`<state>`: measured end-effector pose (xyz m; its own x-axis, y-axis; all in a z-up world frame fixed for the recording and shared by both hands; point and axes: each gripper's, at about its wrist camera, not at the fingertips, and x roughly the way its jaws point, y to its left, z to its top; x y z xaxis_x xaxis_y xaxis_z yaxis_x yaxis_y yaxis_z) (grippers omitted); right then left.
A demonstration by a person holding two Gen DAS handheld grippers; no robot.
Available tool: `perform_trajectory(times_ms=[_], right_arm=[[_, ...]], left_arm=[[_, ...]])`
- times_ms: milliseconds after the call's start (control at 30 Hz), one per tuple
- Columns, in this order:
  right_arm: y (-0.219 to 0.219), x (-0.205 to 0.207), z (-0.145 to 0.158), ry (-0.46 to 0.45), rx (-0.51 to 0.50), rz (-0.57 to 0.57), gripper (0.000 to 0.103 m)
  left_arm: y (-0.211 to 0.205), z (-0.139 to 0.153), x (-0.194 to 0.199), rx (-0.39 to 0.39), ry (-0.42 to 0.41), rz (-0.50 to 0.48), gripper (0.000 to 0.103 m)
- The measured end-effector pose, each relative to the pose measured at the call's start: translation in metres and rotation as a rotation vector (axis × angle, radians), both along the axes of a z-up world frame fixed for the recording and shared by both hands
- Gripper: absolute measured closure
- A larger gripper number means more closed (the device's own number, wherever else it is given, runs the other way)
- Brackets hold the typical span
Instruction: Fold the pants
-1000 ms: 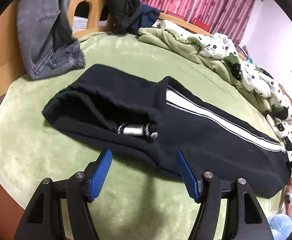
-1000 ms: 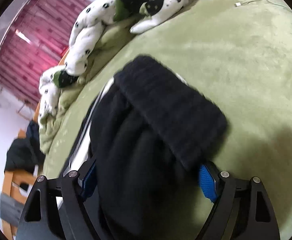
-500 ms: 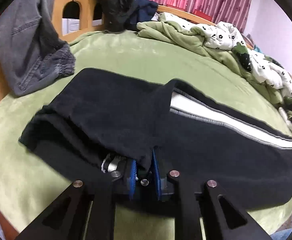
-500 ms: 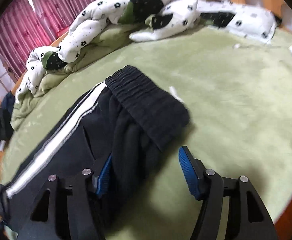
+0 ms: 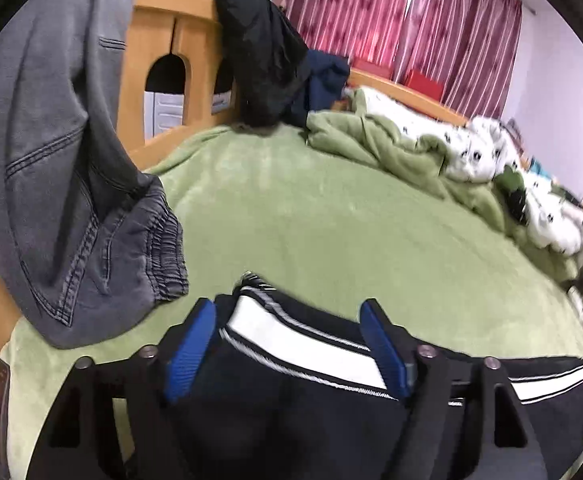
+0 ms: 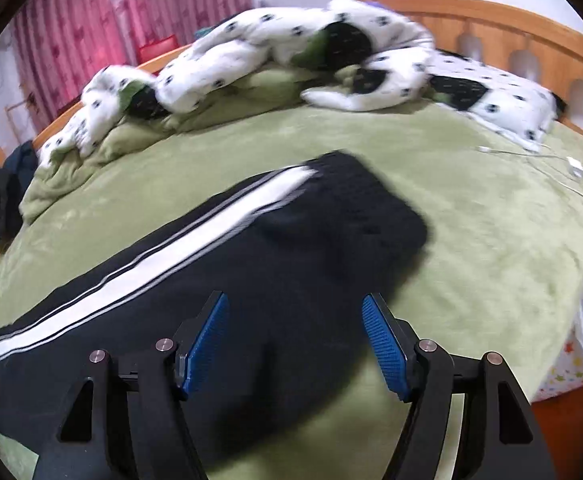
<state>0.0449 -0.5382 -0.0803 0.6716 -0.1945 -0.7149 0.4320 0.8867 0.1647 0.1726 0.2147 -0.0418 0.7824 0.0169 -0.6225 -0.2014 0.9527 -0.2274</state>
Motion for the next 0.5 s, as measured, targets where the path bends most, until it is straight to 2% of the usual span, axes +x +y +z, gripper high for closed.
perform_trajectory(times_ms=[133,233,367,500], right_arm=[[0.038,0.026,-0.002,0.0,-0.018,0.088,0.034],[0.064,0.038,-0.005,-0.011,-0.017,0.142,0.034],[0.092,0.046,-0.01,-0.002,0.003,0.202,0.034],[0.112,0.048,-0.012,0.014,0.002,0.243,0.034]], left_arm=[[0.012,-0.012,-0.023,-0.112,0.044,-0.061,0.027],[0.011,-0.038,-0.059,-0.216,0.101,-0.115,0.027],[0.007,-0.068,-0.104,-0.352,0.111,-0.129,0.028],[0.009,-0.088,-0.126,-0.375,0.097,-0.071,0.029]])
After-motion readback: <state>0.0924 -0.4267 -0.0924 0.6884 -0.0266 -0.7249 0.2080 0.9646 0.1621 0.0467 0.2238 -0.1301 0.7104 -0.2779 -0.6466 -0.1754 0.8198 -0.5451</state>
